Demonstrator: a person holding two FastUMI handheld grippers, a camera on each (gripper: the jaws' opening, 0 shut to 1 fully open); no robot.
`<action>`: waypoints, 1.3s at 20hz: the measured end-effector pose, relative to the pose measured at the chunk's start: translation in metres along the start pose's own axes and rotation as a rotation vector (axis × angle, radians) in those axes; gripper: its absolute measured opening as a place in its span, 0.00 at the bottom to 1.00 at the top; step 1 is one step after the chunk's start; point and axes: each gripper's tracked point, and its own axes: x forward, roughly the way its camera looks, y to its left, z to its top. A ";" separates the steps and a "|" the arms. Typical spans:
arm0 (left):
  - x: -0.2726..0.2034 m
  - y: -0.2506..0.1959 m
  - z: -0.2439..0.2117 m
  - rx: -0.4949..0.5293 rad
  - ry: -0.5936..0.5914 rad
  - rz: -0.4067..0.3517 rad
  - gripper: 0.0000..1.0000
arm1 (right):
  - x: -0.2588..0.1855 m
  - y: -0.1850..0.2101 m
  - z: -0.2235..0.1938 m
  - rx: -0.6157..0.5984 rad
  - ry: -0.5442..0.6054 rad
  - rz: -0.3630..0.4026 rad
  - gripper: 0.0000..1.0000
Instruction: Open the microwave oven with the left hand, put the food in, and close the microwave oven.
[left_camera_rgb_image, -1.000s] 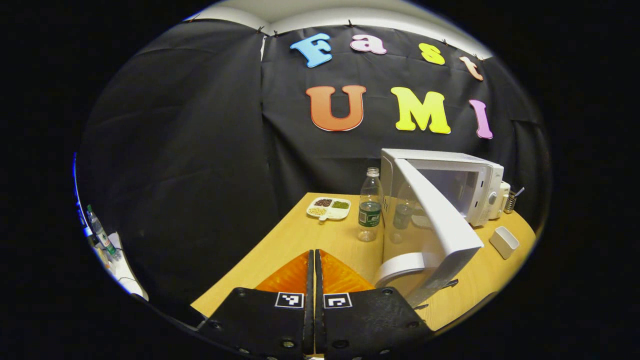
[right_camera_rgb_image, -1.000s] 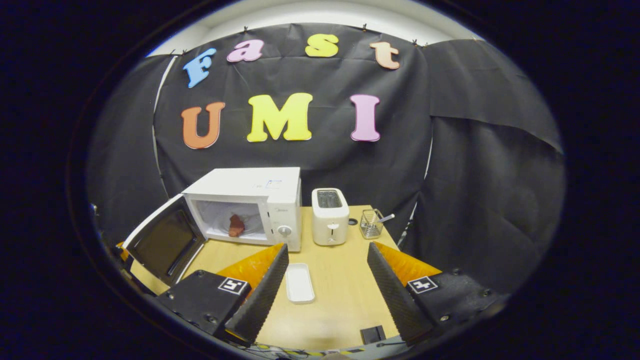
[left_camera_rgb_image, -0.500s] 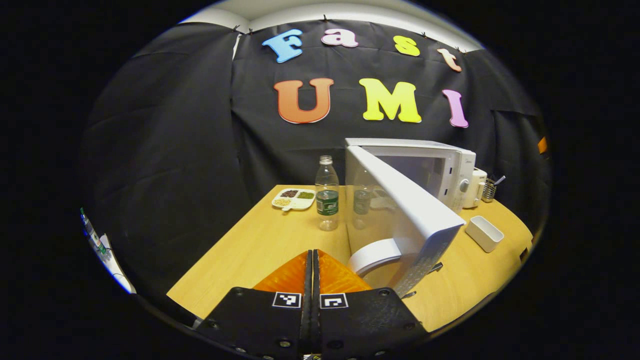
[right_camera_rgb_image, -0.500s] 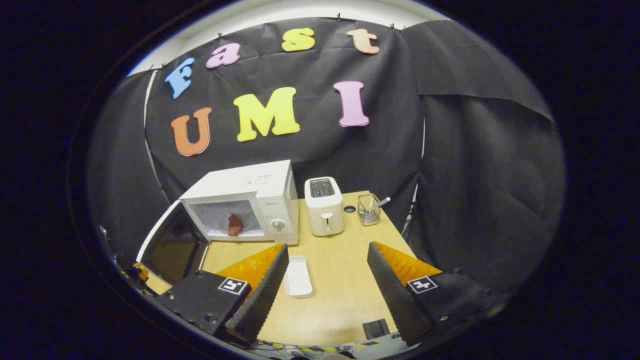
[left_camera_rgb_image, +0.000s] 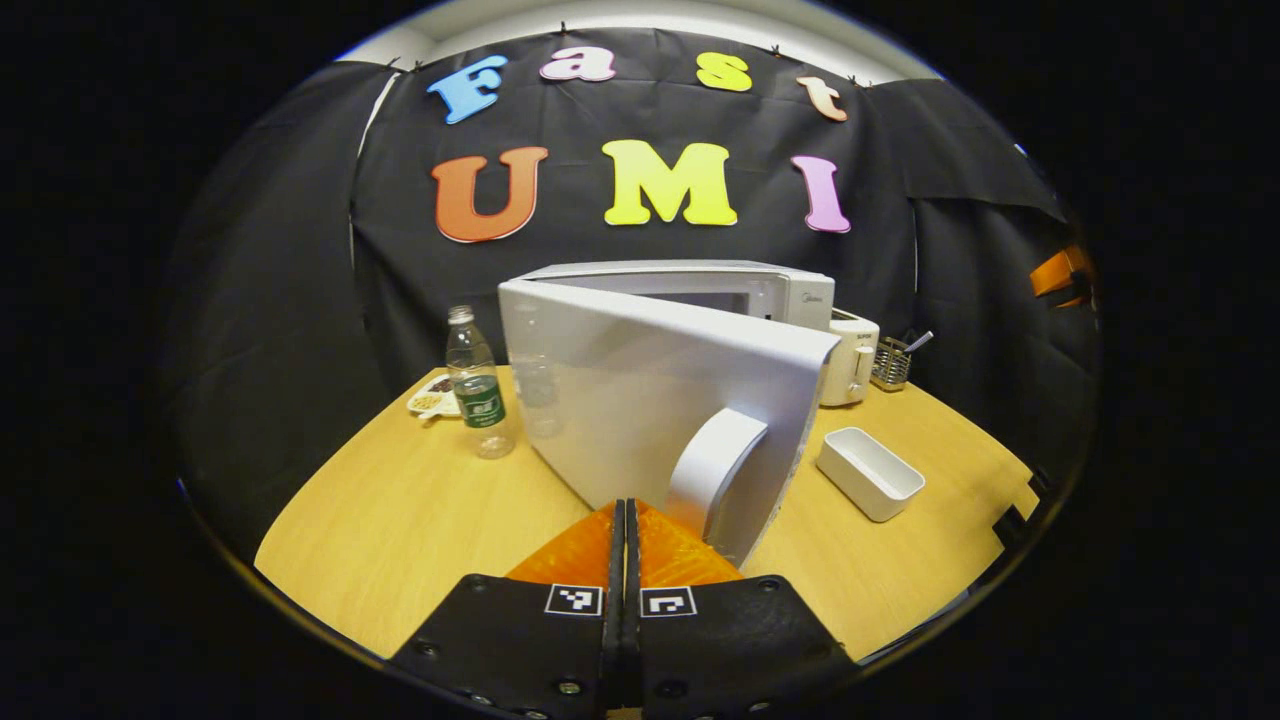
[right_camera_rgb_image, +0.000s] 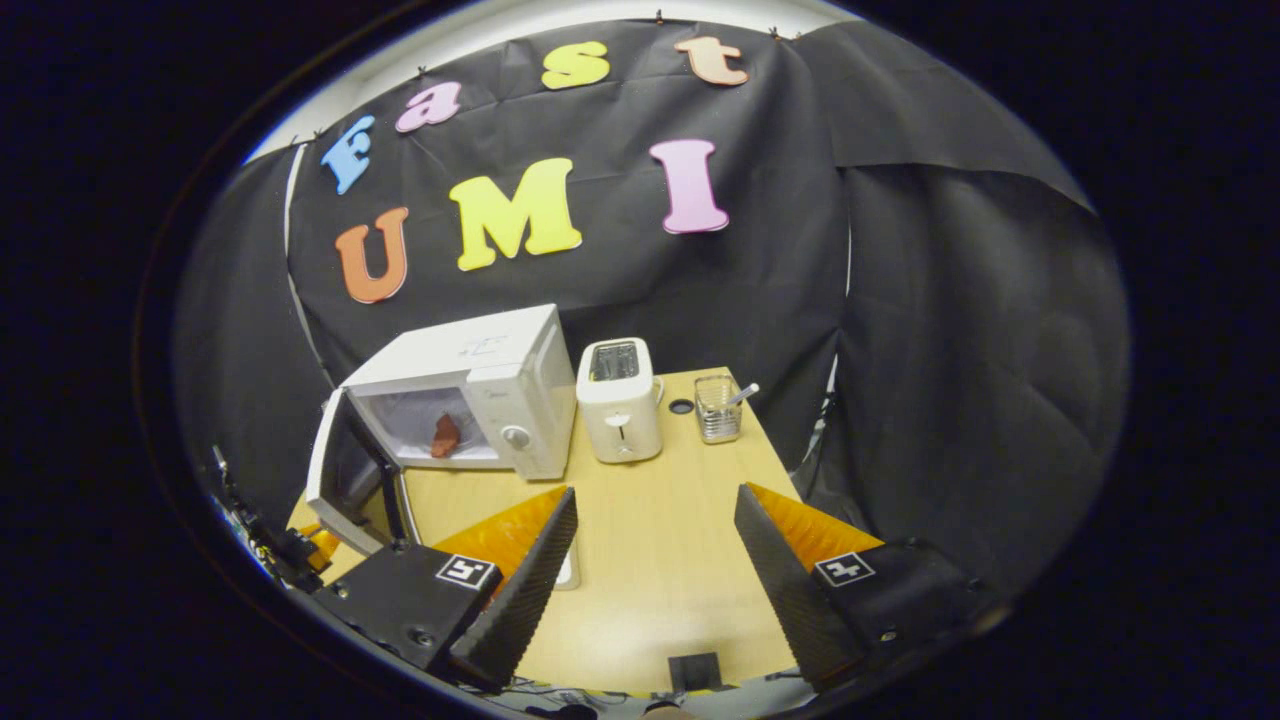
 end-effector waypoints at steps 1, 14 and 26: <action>0.009 -0.013 0.003 0.011 -0.004 -0.006 0.00 | 0.002 -0.011 0.004 0.002 0.000 -0.001 1.00; 0.144 -0.091 0.083 0.081 -0.095 -0.126 0.00 | 0.009 -0.063 0.029 0.041 -0.019 -0.098 1.00; 0.195 -0.104 0.110 0.052 -0.105 -0.151 0.00 | 0.033 -0.054 0.038 0.046 0.004 -0.111 0.91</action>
